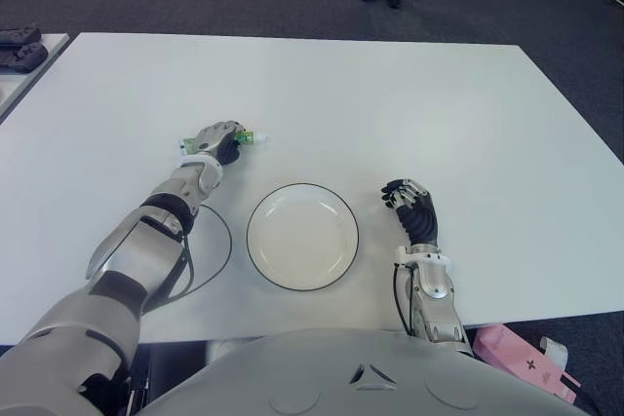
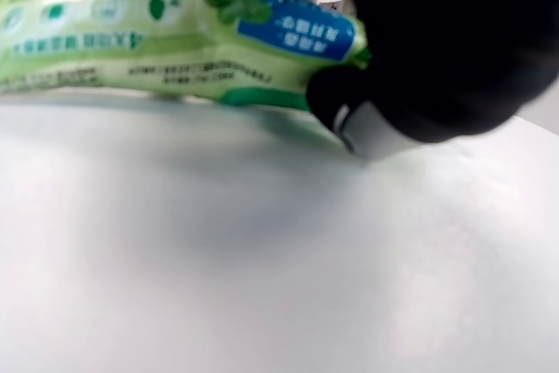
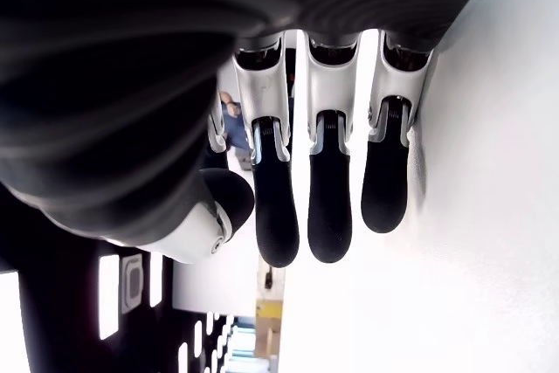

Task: Put the toothpaste on the table into the plate.

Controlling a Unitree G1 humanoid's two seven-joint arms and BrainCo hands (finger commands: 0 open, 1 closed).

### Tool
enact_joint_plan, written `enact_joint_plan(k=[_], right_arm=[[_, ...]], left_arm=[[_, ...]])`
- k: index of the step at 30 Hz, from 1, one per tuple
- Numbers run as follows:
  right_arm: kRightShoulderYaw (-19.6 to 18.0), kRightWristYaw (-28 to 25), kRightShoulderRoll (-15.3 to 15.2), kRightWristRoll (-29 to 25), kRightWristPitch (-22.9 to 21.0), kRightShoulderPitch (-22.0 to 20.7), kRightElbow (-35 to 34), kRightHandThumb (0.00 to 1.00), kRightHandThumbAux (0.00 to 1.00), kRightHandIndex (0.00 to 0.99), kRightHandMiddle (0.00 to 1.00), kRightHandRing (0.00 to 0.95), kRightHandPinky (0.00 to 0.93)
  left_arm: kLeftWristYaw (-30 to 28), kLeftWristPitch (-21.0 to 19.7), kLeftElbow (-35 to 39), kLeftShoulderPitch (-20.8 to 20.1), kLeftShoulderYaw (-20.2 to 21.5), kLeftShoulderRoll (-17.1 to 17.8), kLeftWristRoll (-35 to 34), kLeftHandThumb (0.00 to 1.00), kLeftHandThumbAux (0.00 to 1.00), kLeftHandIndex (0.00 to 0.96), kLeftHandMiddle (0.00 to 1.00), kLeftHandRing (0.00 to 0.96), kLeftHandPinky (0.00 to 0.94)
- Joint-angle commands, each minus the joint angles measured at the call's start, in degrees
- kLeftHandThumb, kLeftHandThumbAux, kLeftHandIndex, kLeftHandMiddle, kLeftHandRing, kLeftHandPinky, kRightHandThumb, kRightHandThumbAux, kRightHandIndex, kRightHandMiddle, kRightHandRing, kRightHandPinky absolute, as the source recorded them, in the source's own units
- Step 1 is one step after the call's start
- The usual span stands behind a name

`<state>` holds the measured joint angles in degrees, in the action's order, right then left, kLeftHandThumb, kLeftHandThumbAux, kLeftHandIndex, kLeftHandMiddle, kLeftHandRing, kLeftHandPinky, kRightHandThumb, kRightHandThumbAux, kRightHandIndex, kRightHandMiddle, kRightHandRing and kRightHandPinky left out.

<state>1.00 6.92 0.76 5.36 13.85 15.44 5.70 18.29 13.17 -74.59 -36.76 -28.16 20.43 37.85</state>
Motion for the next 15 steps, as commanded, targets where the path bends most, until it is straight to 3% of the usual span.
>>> enact_joint_plan(k=[1,15], right_arm=[[-0.3,0.1,0.1,0.1,-0.7,0.2,0.8,0.709,0.728,0.431,0.501,0.489,0.480],[0.0,0.1,-0.1,0.5,-1.0,0.3,0.1,0.707,0.729,0.429,0.488,0.472,0.458]], left_arm=[[-2.6,-1.4,-2.1,3.5,-0.9,0.1,0.6,0.722,0.702,0.442,0.883,0.861,0.861],[-1.9,-0.8,-1.8,3.2,-0.1,0.3,0.0,0.723,0.702,0.442,0.880,0.857,0.851]])
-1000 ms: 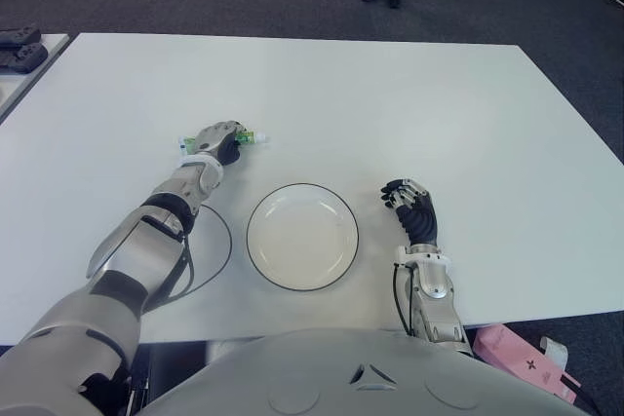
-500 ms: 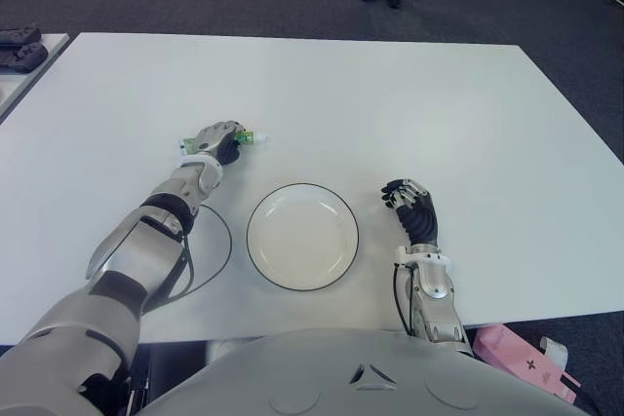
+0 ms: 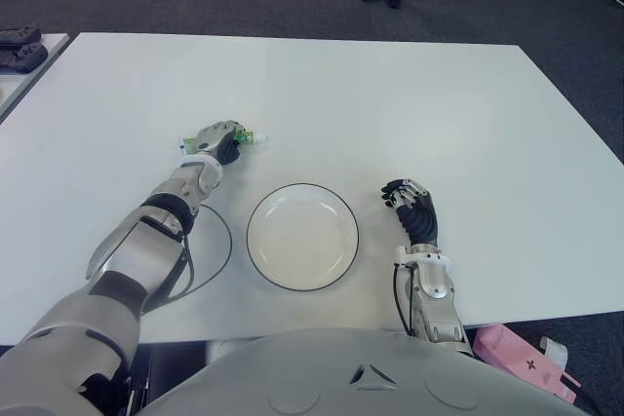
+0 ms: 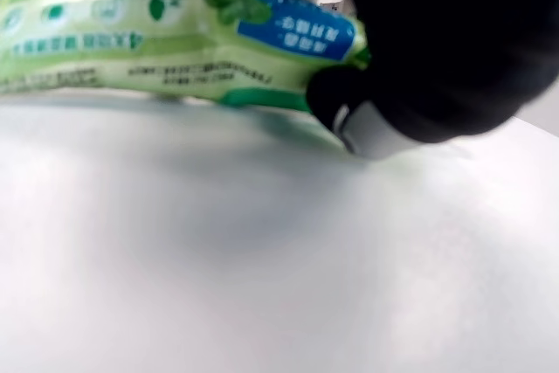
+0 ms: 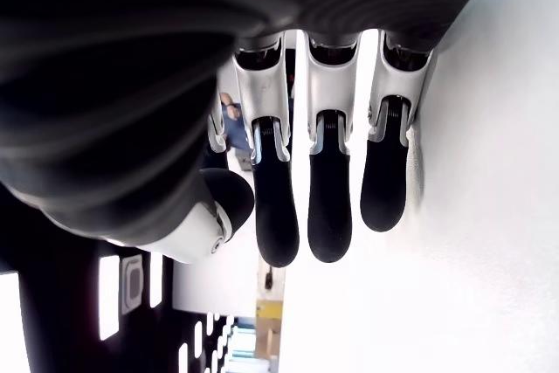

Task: Put the toothpaste on the table into the plate.

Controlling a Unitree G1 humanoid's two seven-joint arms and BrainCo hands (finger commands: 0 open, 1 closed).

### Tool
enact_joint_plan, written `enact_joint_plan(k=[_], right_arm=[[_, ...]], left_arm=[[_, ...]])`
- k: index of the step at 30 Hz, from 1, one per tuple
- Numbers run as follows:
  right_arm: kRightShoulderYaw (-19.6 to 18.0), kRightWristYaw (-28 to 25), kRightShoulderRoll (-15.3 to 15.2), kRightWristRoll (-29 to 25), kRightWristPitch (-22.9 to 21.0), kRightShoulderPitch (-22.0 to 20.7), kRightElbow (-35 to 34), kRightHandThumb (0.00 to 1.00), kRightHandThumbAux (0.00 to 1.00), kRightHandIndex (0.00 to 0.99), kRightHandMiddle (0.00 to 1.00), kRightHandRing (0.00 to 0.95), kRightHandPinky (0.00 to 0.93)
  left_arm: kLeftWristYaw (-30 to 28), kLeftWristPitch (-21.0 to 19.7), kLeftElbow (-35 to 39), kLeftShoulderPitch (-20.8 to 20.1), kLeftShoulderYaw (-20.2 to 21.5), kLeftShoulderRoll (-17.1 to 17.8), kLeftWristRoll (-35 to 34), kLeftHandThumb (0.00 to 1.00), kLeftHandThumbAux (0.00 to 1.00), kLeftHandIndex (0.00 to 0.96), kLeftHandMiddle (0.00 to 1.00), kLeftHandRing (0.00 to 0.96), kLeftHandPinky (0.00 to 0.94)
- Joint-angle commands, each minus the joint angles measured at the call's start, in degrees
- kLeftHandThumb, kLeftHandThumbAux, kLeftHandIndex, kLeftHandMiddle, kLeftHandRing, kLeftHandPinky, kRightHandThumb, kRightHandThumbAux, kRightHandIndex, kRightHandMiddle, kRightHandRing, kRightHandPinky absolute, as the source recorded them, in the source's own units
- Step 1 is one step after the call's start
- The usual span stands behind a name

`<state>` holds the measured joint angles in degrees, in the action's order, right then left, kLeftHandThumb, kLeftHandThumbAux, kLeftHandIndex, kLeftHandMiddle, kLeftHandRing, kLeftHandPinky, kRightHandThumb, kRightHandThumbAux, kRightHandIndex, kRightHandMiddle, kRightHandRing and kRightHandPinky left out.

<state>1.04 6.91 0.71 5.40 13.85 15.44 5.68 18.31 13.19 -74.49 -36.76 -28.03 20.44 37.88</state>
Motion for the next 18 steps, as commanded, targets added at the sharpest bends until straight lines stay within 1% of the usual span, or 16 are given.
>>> enact_joint_plan(k=[1,9,18], right_arm=[[0.0,0.1,-0.1,0.5,-1.1,0.3,0.1,0.707,0.729,0.429,0.488,0.471,0.459],[-0.1,0.3,0.1,0.5,-1.4,-0.1,0.3,0.706,0.729,0.429,0.493,0.472,0.467],[-0.2,0.4,0.3,0.3,-1.6,-0.4,0.7,0.706,0.729,0.429,0.499,0.480,0.478]], left_arm=[[-2.0,-0.8,-2.0,3.1,-0.1,0.4,-0.1,0.723,0.702,0.442,0.880,0.858,0.854],[-0.5,0.3,-1.5,2.0,1.1,1.3,-1.2,0.721,0.703,0.442,0.885,0.867,0.871],[4.0,2.5,0.4,0.4,1.8,2.9,-1.4,0.714,0.708,0.441,0.908,0.888,0.885]])
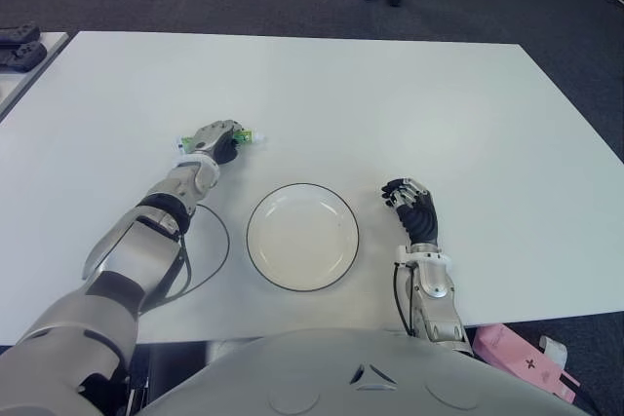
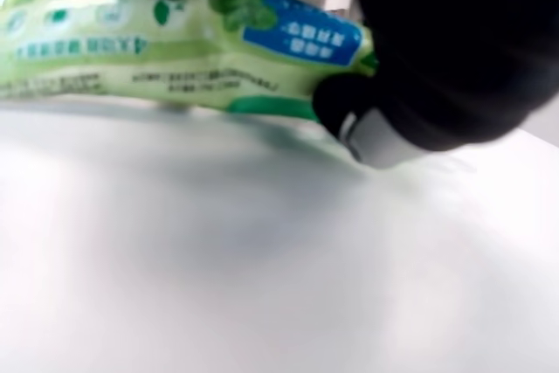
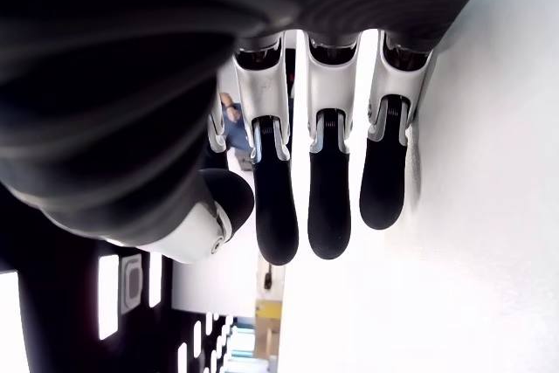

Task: Put the toothpaste on the table into the plate.

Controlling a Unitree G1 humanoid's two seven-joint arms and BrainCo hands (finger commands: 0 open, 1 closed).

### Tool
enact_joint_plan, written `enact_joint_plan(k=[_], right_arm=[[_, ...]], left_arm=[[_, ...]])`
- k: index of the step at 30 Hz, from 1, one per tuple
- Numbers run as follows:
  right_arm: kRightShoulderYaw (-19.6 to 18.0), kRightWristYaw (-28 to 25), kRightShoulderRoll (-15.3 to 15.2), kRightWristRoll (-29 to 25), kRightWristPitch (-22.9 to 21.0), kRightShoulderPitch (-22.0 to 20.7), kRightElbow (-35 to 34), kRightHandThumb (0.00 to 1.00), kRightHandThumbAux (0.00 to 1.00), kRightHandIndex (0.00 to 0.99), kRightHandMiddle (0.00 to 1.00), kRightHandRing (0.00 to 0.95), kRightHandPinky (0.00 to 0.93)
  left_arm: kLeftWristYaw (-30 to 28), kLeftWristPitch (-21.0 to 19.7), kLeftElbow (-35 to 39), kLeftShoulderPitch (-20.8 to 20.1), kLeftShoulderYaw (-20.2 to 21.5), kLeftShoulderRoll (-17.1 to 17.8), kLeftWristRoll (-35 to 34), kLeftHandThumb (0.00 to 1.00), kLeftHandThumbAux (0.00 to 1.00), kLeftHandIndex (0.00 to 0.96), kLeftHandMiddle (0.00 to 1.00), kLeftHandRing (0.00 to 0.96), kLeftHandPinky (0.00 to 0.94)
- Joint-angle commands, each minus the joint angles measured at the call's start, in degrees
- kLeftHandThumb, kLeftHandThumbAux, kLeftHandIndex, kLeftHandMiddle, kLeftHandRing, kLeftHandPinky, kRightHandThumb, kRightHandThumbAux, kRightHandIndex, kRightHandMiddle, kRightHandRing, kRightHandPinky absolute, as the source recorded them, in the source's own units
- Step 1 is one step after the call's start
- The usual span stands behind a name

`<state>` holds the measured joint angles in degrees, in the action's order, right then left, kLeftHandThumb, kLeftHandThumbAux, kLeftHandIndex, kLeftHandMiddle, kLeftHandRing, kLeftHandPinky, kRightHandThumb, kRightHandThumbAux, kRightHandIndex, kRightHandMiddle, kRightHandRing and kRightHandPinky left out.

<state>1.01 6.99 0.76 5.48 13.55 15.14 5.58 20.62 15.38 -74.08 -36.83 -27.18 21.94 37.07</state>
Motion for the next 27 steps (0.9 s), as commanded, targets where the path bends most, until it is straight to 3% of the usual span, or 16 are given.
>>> enact_joint_plan(k=[1,10,27], right_arm=[[-0.1,0.3,0.2,0.3,-1.3,-0.1,0.7,0.706,0.729,0.430,0.499,0.480,0.478],[0.0,0.7,0.3,0.6,-0.8,-0.2,0.7,0.707,0.729,0.429,0.498,0.483,0.480],[0.0,0.6,0.0,0.5,0.2,-1.1,2.3,0.708,0.729,0.431,0.500,0.488,0.476]], left_arm=[[2.1,0.5,0.1,0.4,1.1,1.4,-0.7,0.713,0.708,0.441,0.909,0.889,0.885],[7.4,3.0,3.7,-0.3,1.5,3.9,0.3,0.711,0.711,0.441,0.938,0.905,0.901],[10.0,4.4,15.9,4.0,5.7,6.7,-1.9,0.712,0.709,0.440,0.949,0.912,0.912]])
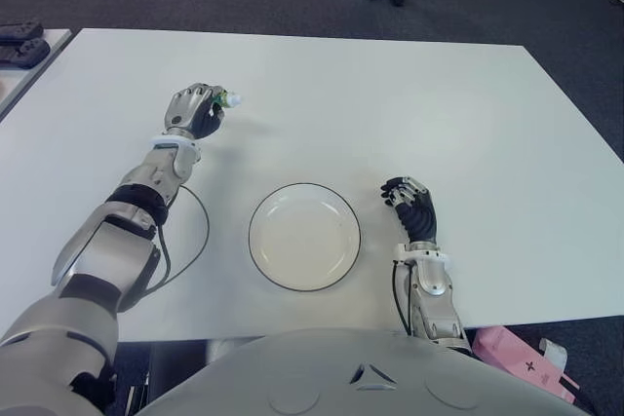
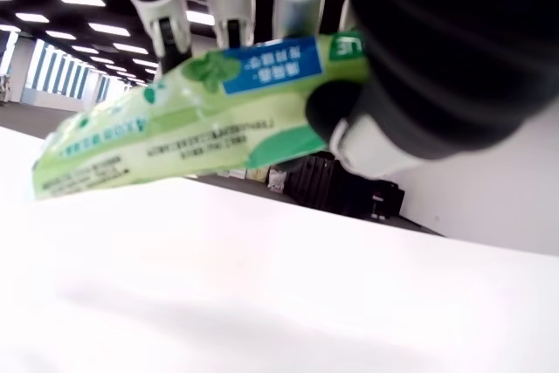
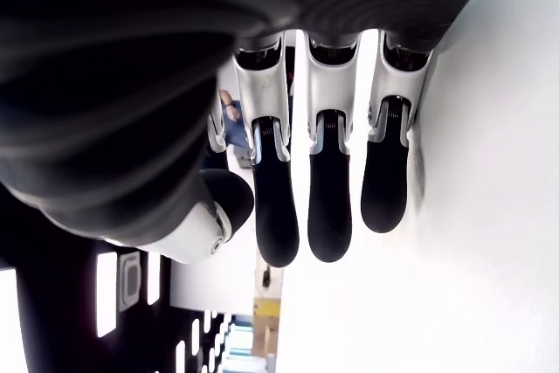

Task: Put the toothpaste on the table into the plate.

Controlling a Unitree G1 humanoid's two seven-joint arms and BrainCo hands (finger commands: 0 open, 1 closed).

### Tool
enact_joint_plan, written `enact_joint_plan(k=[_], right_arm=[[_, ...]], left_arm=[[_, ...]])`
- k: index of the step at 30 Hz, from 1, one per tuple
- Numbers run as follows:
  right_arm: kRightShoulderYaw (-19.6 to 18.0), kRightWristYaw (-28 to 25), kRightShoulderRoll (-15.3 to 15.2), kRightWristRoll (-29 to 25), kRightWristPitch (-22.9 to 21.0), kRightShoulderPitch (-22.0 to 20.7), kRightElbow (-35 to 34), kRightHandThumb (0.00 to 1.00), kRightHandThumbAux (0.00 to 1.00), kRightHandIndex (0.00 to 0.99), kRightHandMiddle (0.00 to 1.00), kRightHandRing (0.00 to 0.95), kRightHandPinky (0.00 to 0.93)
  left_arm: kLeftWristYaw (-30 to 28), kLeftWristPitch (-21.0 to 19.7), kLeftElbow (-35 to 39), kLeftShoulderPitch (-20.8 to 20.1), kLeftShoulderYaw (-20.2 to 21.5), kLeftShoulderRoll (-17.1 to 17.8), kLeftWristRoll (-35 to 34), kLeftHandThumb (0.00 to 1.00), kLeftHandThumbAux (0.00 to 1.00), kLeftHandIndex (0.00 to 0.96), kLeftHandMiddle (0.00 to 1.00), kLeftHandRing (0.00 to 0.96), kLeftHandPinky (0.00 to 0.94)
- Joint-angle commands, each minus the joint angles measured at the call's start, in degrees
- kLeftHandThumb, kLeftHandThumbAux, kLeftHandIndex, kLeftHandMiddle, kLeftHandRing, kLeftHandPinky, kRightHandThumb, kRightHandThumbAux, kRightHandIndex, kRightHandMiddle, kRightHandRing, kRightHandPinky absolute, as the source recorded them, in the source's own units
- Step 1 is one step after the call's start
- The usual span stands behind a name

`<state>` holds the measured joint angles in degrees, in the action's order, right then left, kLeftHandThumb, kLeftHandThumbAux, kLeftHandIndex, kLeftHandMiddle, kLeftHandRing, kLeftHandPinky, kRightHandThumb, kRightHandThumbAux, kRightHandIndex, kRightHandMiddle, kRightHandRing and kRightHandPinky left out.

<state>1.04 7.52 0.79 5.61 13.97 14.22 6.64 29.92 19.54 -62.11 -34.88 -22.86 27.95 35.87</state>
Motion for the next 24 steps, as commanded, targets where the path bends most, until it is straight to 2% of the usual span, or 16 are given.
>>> enact_joint_plan(k=[1,12,18,24], right_arm=[[-0.1,0.0,0.0,0.3,-0.2,-0.2,1.3,0.708,0.729,0.431,0.499,0.486,0.475],[0.1,-0.2,0.1,0.1,-0.2,-0.4,1.3,0.707,0.729,0.431,0.500,0.488,0.478],[0.0,-0.1,0.3,-0.1,-0.1,-0.7,1.9,0.709,0.729,0.432,0.502,0.492,0.488],[-0.1,0.1,0.4,-0.1,0.7,-1.0,2.7,0.710,0.728,0.433,0.503,0.498,0.496]], left_arm=[[0.6,0.2,5.5,2.6,1.7,1.0,-0.8,0.712,0.709,0.440,0.951,0.914,0.914],[0.4,-0.5,19.6,7.9,5.2,2.4,-0.2,0.711,0.709,0.440,0.959,0.922,0.921],[-3.6,-3.9,34.8,13.7,7.8,2.2,-0.8,0.713,0.708,0.440,0.962,0.926,0.923],[-6.6,-4.2,40.3,16.4,9.1,2.3,-1.1,0.714,0.707,0.440,0.957,0.924,0.919]])
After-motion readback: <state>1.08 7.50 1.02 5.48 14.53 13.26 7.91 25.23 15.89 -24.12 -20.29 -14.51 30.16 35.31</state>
